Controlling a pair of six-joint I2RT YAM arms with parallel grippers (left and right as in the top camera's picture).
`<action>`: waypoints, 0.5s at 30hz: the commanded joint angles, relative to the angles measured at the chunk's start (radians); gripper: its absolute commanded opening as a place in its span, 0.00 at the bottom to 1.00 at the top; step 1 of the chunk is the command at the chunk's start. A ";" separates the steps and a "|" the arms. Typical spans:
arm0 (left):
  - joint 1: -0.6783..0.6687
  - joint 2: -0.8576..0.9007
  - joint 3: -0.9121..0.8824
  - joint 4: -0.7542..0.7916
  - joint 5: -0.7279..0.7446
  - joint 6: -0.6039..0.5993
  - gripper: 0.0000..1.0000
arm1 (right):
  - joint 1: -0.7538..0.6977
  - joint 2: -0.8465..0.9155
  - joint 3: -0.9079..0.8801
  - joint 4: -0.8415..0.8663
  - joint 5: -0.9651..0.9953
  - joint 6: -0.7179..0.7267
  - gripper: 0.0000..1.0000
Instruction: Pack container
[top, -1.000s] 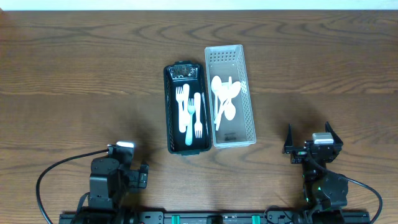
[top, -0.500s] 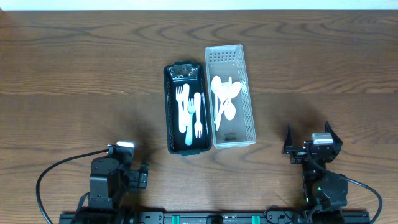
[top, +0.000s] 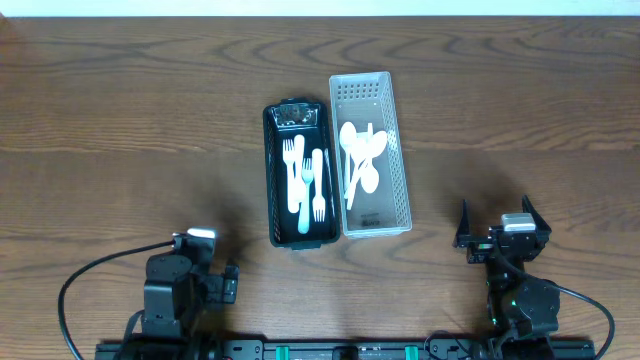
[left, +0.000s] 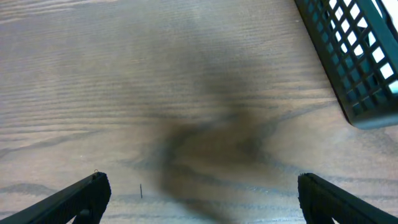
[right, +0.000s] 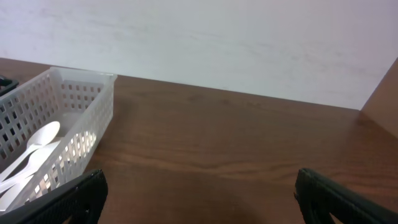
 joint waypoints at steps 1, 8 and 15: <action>-0.003 -0.075 0.009 -0.005 0.011 -0.018 0.98 | 0.013 -0.008 -0.004 -0.002 -0.006 -0.011 0.99; -0.003 -0.256 -0.087 0.365 0.063 -0.029 0.98 | 0.013 -0.008 -0.004 -0.002 -0.006 -0.011 0.99; -0.002 -0.257 -0.322 0.936 0.063 -0.020 0.98 | 0.013 -0.008 -0.004 -0.002 -0.006 -0.011 0.99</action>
